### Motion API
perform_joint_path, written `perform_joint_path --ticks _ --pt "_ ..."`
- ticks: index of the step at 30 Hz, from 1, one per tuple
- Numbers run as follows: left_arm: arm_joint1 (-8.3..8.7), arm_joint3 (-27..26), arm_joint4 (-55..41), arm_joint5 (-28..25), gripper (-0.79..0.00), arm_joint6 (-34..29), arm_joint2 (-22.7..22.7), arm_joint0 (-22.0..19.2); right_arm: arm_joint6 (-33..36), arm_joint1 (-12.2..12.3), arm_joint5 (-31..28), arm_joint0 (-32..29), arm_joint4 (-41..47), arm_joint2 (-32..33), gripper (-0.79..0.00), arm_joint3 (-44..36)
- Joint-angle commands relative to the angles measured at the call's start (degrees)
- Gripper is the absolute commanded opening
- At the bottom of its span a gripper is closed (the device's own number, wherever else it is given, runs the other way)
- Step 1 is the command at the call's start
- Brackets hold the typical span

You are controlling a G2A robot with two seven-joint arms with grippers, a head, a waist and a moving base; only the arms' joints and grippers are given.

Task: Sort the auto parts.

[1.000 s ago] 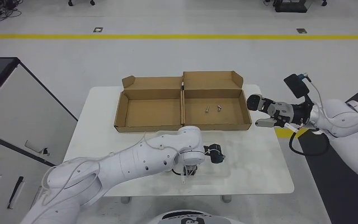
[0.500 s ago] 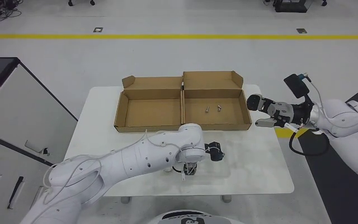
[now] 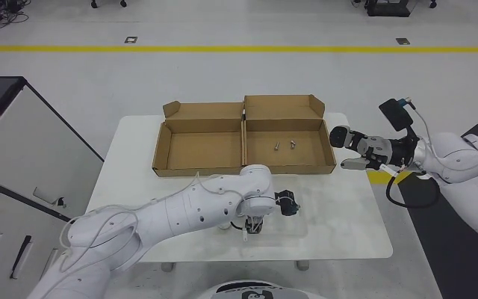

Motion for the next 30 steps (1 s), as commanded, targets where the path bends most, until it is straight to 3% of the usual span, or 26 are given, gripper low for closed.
perform_joint_path --ticks 1,19,30 --pt "-0.22 0.39 0.24 -0.08 -0.329 0.0 0.0 0.04 0.0 0.0 0.0 0.0 0.0 0.0 0.0 0.0" --pt "-1.34 3.11 4.07 1.88 -0.376 2.01 -1.38 0.39 0.0 0.0 0.0 0.0 0.0 0.0 0.0 0.0" --pt "-1.09 2.14 2.46 -1.31 -0.351 0.94 -2.46 1.45 0.0 0.0 0.0 0.0 0.0 0.0 0.0 0.0"
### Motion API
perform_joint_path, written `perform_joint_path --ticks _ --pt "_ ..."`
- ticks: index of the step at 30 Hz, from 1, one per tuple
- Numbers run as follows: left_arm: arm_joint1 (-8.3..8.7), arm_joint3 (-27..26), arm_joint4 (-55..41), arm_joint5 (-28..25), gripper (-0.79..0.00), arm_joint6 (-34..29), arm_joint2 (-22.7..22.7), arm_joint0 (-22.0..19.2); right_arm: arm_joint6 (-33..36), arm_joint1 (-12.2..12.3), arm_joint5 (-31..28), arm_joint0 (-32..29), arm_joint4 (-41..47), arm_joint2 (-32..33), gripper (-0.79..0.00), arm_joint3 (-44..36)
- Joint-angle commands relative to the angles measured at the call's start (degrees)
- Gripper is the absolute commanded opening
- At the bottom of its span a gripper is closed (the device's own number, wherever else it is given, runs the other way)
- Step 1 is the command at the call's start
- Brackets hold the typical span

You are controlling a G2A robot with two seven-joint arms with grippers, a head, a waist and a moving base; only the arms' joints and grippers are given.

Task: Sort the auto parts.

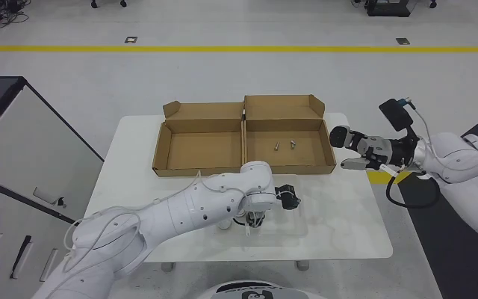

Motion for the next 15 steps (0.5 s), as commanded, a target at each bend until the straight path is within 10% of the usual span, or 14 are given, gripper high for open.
perform_joint_path --ticks 1,15 --pt "0.11 -0.37 -0.16 -0.28 -0.363 -0.22 -0.13 0.31 0.0 0.0 0.0 0.0 0.0 0.0 0.0 0.0" --pt "0.04 0.28 -0.04 -0.86 -0.409 0.19 0.08 0.62 0.0 0.0 0.0 0.0 0.0 0.0 0.0 0.0"
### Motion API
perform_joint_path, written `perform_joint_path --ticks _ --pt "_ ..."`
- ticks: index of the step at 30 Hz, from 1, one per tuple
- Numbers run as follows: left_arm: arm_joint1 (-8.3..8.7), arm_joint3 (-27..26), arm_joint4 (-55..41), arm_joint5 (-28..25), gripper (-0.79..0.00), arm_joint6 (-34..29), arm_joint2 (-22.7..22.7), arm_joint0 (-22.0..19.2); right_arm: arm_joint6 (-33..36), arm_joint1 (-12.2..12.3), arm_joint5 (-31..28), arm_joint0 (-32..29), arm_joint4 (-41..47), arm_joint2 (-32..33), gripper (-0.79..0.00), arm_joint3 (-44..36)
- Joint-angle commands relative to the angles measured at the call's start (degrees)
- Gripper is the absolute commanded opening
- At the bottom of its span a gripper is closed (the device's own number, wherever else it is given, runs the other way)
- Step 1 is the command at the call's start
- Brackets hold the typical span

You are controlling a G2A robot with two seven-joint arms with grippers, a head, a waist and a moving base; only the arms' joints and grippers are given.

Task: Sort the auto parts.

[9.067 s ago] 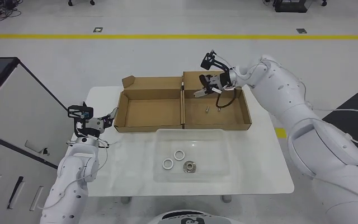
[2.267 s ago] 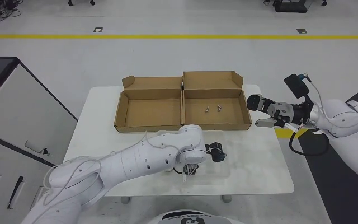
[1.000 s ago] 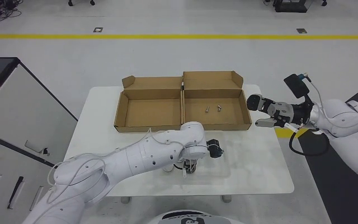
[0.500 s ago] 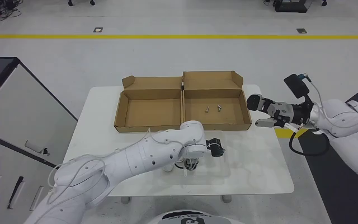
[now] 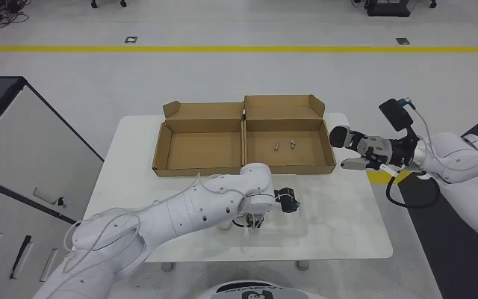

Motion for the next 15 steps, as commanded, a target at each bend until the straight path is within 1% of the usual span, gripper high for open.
perform_joint_path --ticks 1,8,15 --pt "-0.1 0.12 0.15 -0.02 -0.409 0.04 -0.07 -0.04 0.0 0.0 0.0 0.0 0.0 0.0 0.0 0.0" --pt "-0.36 0.49 0.52 0.16 -0.403 -0.16 -0.17 -0.03 0.0 0.0 0.0 0.0 0.0 0.0 0.0 0.0" --pt "-0.62 1.53 0.43 -0.18 -0.425 0.18 -0.04 0.1 0.0 0.0 0.0 0.0 0.0 0.0 0.0 0.0"
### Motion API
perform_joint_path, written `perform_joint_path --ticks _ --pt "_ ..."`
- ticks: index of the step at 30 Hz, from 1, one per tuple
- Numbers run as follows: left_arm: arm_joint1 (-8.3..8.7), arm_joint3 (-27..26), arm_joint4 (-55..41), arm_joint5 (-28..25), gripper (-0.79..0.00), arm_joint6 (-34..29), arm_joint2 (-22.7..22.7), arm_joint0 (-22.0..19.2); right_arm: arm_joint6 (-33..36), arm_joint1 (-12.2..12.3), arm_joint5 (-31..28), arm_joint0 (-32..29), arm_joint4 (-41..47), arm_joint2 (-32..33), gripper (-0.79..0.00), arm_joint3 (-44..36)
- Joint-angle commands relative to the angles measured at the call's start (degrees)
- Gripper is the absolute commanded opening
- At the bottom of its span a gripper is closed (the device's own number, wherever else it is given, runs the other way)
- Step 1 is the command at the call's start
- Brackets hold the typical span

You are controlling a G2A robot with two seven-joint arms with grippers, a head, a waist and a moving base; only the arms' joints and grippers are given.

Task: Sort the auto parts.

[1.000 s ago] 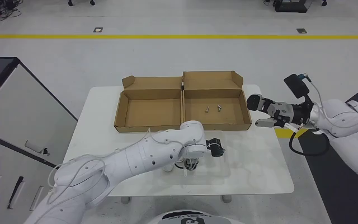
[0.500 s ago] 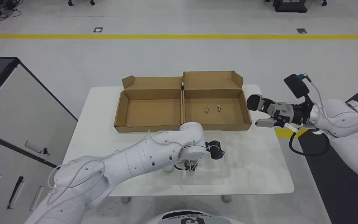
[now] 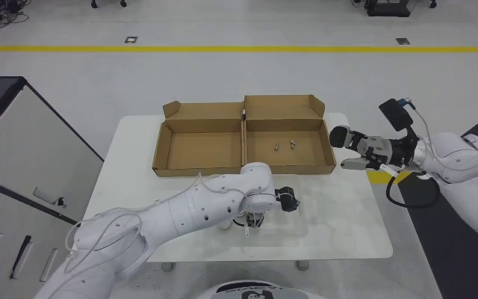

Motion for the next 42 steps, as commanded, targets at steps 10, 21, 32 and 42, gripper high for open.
perform_joint_path --ticks 10,21,32,42 --pt "-0.42 1.51 0.1 -0.31 -0.711 0.31 0.32 0.3 0.0 0.0 0.0 0.0 0.0 0.0 0.0 0.0" --pt "-0.4 -0.35 -0.56 0.4 -0.785 -0.4 -0.99 -0.25 0.0 0.0 0.0 0.0 0.0 0.0 0.0 0.0" --pt "2.59 -8.86 -4.88 2.33 -0.785 -1.34 -2.4 -4.07 0.0 0.0 0.0 0.0 0.0 0.0 0.0 0.0" --pt "3.19 -10.08 -5.2 2.82 -0.785 -1.34 -2.0 -5.34 0.0 0.0 0.0 0.0 0.0 0.0 0.0 0.0"
